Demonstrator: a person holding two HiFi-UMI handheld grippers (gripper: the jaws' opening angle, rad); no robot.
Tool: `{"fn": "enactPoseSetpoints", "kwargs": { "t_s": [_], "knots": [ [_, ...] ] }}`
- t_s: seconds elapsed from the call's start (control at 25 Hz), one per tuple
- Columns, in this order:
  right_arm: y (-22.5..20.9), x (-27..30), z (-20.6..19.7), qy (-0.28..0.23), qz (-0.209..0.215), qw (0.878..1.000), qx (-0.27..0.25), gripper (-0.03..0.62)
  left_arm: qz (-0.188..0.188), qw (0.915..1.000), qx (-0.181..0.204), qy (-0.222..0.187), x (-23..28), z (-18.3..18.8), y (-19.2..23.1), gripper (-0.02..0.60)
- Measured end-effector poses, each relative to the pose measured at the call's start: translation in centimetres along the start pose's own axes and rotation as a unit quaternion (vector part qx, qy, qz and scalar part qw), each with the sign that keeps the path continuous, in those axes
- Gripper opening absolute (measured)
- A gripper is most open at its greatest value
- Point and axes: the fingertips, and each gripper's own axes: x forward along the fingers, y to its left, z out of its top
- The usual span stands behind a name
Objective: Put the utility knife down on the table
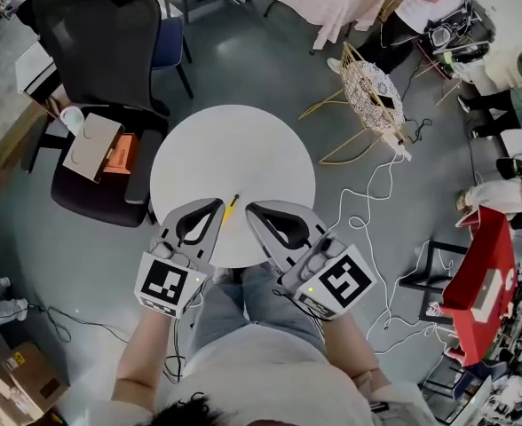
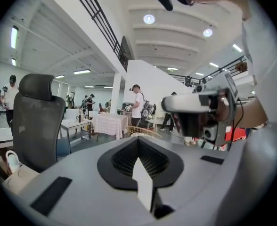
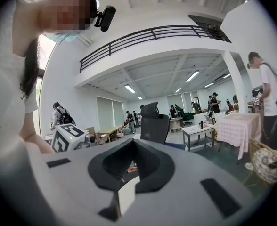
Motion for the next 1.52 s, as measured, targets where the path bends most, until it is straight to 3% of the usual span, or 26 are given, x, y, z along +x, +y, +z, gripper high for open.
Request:
{"fn": "enactPoseSetpoints", "kwargs": {
  "t_s": [0.2, 0.36, 1.52],
  "knots": [
    [1.0, 0.5, 0.7, -0.006, 0.013, 1.000, -0.008, 0.008, -0.007, 0.9984, -0.012, -0.056, -2.9, 4.8, -1.2, 0.009],
    [1.8, 0.6, 0.9, -0.008, 0.019, 1.000, -0.010, 0.008, -0.014, 0.9970, -0.006, -0.075, -4.6, 6.7, -2.1, 0.009],
    [4.9, -0.2, 2.8, -0.034, 0.020, 0.998, -0.041, 0.008, -0.024, 0.9942, 0.000, -0.105, -6.8, 8.1, -3.6, 0.009]
  ]
}}
